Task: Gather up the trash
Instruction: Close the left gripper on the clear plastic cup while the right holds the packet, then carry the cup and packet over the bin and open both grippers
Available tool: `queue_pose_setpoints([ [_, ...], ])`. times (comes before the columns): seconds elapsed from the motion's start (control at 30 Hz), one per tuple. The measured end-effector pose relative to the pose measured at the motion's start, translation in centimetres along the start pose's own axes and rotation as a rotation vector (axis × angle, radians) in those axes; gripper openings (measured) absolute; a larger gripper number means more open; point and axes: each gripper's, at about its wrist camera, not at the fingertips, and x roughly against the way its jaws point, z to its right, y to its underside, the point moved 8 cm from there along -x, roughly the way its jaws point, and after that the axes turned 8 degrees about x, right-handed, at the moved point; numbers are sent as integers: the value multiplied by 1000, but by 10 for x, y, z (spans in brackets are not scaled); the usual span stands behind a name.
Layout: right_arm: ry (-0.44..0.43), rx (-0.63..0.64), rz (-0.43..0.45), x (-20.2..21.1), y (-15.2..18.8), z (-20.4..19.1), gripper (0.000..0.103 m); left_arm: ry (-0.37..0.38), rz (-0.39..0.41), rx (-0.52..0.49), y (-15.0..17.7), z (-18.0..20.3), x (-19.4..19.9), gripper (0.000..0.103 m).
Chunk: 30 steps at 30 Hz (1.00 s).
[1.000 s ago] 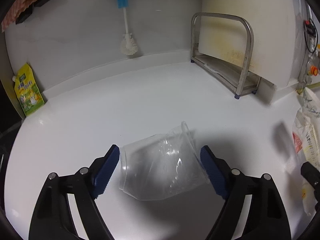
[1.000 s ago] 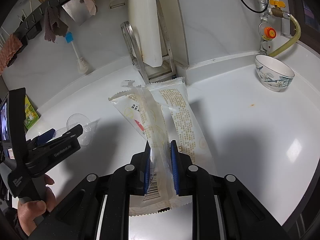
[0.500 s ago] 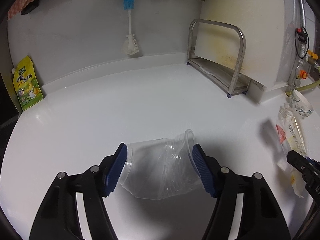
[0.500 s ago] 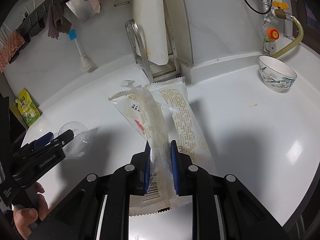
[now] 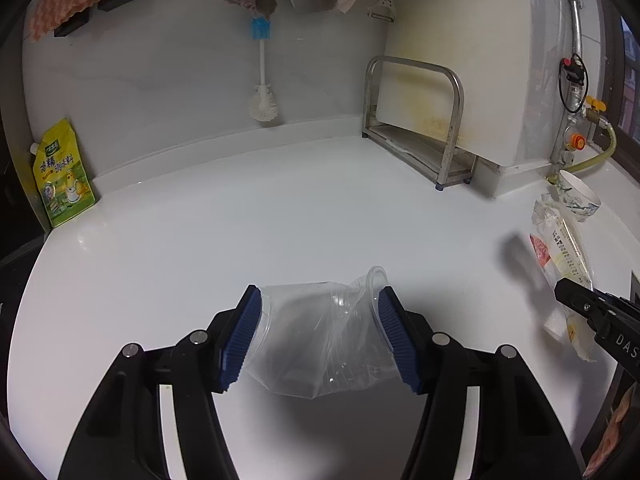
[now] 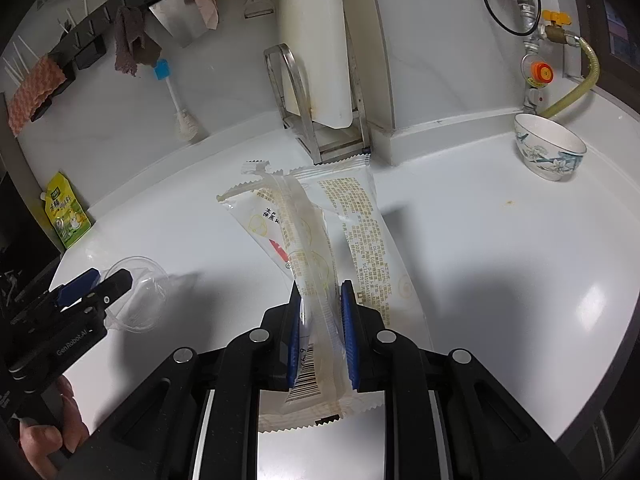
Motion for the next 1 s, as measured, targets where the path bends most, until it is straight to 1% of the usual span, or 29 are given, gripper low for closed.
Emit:
queue_pose_setpoints([
  [0.13,1,-7,8,12,9,-9,18,16,4,-1,4,-8,12,56],
  [0.17,2,-9,10,15,12,-12,18,17,2,-1,5,-10,14,50],
  [0.2,1,-10,10,17,14,-14,18,19,-4,-1,7,-11,15,47],
  [0.23,2,-7,9,18,16,-16,18,23,-11,0,8,-12,15,47],
  [0.53,15,-5,9,39,32,-32,18,46,-9,21,17,-30,39,43],
  [0.77,17,-20,14,66,49,-47,18,67,25,-3,26,-33,79,42],
  [1.0,19,-36,17,105,75,-69,18,111,27,-26,48,-31,124,42],
])
